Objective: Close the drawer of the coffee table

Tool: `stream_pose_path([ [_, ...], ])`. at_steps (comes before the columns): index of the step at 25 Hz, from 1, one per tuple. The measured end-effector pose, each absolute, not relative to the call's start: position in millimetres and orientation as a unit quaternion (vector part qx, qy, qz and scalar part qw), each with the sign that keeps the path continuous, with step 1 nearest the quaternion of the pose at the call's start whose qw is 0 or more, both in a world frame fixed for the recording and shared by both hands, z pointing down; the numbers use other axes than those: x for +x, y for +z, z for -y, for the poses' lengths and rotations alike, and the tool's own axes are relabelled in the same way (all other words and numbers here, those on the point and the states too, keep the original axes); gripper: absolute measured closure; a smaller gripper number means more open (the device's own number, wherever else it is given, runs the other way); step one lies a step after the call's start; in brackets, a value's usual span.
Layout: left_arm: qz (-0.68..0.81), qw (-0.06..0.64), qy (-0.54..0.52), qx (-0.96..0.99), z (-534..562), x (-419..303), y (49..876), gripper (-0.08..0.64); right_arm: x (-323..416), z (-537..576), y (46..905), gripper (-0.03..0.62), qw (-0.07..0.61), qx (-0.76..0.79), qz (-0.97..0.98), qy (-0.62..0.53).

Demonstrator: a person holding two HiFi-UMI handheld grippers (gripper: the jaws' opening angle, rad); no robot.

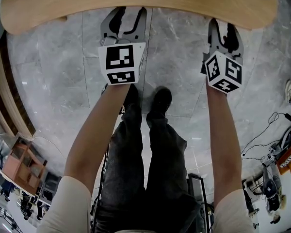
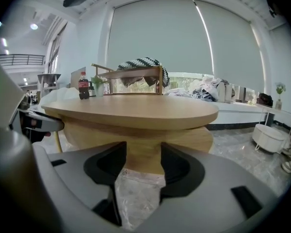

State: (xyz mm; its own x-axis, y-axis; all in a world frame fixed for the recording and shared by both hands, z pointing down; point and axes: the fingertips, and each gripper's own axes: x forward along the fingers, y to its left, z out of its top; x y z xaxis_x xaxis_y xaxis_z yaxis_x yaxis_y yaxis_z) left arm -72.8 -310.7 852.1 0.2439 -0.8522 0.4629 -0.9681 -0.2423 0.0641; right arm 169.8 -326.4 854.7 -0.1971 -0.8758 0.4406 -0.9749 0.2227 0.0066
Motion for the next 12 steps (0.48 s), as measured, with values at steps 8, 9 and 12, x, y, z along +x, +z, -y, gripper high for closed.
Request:
stream_pose_path([
  [8, 0.59, 0.141, 0.165, 0.778, 323.6, -72.9, 849.4, 0.365, 161.3, 339.4, 853.0, 0.304, 0.176, 0.606, 0.767, 0.116],
  [9, 0.587, 0.136, 0.166, 0.781, 324.9, -71.9, 849.3, 0.365, 161.4, 341.1, 852.8, 0.304, 0.174, 0.608, 0.766, 0.115],
  [12, 0.585, 0.125, 0.168, 0.784, 327.1, -72.2, 850.3, 0.364, 160.5, 344.0, 853.9, 0.304, 0.174, 0.612, 0.764, 0.108],
])
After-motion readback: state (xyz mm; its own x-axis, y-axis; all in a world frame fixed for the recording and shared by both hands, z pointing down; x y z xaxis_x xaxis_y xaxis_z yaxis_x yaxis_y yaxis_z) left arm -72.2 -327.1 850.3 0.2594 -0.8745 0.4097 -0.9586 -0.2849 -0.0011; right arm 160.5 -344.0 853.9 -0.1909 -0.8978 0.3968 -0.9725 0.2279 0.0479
